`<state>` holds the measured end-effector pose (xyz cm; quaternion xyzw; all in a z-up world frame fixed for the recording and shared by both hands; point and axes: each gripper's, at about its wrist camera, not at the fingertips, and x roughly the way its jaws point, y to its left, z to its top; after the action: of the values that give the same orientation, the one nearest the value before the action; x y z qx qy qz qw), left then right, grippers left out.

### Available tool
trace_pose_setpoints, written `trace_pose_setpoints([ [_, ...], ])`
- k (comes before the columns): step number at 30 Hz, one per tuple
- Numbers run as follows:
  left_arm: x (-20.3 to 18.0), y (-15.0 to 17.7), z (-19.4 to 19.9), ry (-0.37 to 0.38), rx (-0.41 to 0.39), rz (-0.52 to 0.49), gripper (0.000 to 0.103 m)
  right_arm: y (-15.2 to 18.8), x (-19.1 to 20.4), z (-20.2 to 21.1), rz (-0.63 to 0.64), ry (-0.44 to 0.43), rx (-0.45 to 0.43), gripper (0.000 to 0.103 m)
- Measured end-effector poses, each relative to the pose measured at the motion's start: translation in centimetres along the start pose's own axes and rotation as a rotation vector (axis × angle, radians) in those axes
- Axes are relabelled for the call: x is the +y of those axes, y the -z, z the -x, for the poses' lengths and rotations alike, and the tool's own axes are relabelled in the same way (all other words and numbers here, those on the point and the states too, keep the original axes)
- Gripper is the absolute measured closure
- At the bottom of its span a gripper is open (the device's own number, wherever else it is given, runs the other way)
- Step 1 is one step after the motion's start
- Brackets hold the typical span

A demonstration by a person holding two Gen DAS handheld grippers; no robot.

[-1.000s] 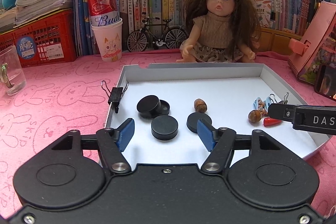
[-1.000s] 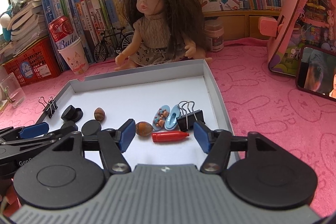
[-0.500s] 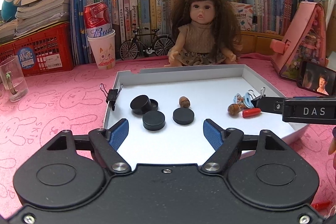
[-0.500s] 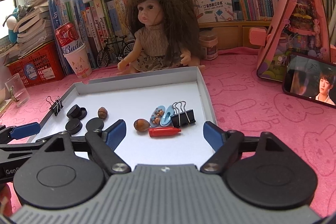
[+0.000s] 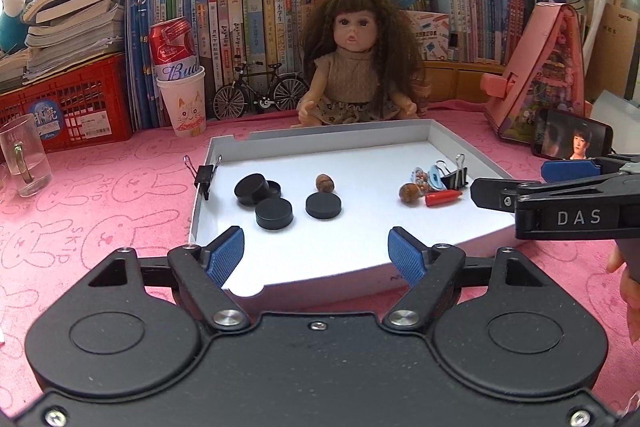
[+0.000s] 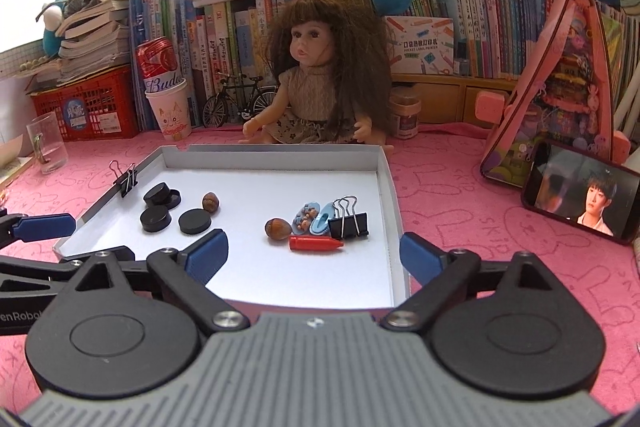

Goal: Organize rigid objects
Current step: 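Withdraw both open tools from the tray toward the table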

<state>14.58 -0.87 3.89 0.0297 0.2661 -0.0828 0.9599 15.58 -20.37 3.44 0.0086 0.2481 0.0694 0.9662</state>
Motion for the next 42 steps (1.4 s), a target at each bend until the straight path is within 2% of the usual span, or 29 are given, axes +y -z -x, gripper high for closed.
trace_pose_setpoints([
  [8,-0.9,1.1,1.9,0.037,-0.006,-0.015,0.025,1.1,0.8,1.4,0.055,-0.014,-0.013,0.005],
  [21,-2.4,3.3,4.5,0.110,0.000,-0.047,0.025,3.6,0.0,4.1,0.050,-0.045,-0.008,0.005],
  [27,-3.7,5.4,5.7,0.170,0.009,-0.119,0.025,5.4,0.0,6.0,0.075,-0.051,-0.018,0.005],
  [32,-3.9,6.6,6.9,0.237,0.004,-0.141,0.026,6.8,-0.6,7.7,0.062,-0.036,-0.017,0.005],
  [35,-4.2,7.0,7.3,0.277,0.006,-0.158,0.031,7.7,-1.1,8.4,0.045,-0.026,-0.020,0.005],
  [37,-4.6,7.3,7.4,0.306,0.016,-0.173,0.043,8.2,-1.4,8.7,0.036,-0.021,-0.017,0.005],
  [39,-5.1,7.6,7.4,0.328,0.024,-0.190,0.050,8.7,-1.6,8.8,0.029,-0.017,-0.011,0.005],
  [42,-5.9,7.9,7.2,0.328,0.017,-0.212,0.053,9.3,-1.8,9.1,0.025,-0.014,-0.003,0.005],
])
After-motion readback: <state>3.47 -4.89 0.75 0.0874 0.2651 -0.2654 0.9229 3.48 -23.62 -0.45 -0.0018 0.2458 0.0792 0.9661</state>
